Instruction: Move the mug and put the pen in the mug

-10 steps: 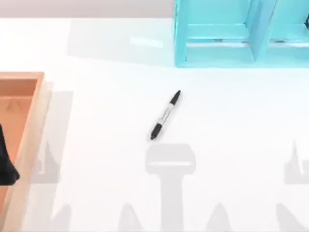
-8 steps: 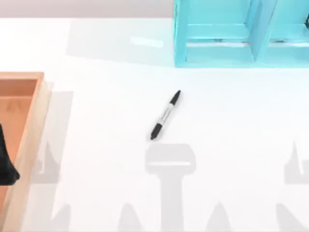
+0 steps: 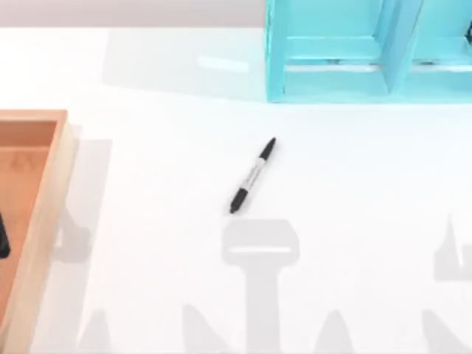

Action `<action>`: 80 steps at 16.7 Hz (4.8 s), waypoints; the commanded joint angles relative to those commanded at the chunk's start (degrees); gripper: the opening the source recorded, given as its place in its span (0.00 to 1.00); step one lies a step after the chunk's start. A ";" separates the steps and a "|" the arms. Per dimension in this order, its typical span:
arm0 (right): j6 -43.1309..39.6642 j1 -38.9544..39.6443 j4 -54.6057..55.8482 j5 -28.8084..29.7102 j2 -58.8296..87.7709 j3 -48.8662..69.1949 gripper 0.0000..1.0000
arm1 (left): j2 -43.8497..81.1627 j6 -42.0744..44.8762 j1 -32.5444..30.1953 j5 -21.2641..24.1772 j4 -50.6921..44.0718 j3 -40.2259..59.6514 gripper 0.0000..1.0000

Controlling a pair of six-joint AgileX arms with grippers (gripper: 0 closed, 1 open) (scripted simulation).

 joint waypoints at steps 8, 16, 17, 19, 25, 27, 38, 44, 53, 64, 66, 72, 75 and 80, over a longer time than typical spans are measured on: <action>0.00 0.00 0.00 0.00 0.00 0.00 1.00 | 45.51 5.79 5.67 -0.45 -31.38 36.35 1.00; 0.00 0.00 0.00 0.00 0.00 0.00 1.00 | 77.19 10.11 9.50 -0.49 -53.88 62.78 1.00; 0.00 0.00 0.00 0.00 0.00 0.00 1.00 | 78.82 10.36 9.72 -0.47 -55.19 64.32 1.00; 0.00 0.00 0.00 0.00 0.00 0.00 1.00 | 80.41 10.61 9.95 -0.45 -56.50 65.81 1.00; 0.00 0.00 0.00 0.00 0.00 0.00 1.00 | 80.51 10.51 9.75 -0.46 -55.45 64.79 1.00; 0.00 0.00 0.00 0.00 0.00 0.00 1.00 | 81.26 10.52 9.87 -0.45 -52.26 62.03 1.00; 0.00 0.00 0.00 0.00 0.00 0.00 1.00 | 85.38 10.95 10.22 -0.44 -34.42 48.70 1.00; 0.00 0.00 0.00 0.00 0.00 0.00 1.00 | 85.38 10.95 10.22 -0.44 -34.42 48.70 0.62; 0.00 0.00 0.00 0.00 0.00 0.00 1.00 | 85.38 10.95 10.22 -0.44 -34.42 48.70 0.00; 0.00 0.00 0.00 0.00 0.00 0.00 1.00 | 85.27 9.39 10.08 -0.55 -34.99 50.72 0.00; 0.00 0.00 0.00 0.00 0.00 0.00 1.00 | 85.10 6.49 9.60 -0.77 -36.22 54.34 0.00; 0.00 0.00 0.00 0.00 0.00 0.00 1.00 | 83.26 -5.41 1.83 -1.05 -46.70 67.29 0.00; 0.00 0.00 0.00 0.00 0.00 0.00 1.00 | 82.13 -10.69 -6.14 -0.75 -56.82 72.50 0.00; 0.00 0.00 0.00 0.00 0.00 0.00 1.00 | 80.16 -15.52 -16.14 -0.33 -67.49 76.78 0.00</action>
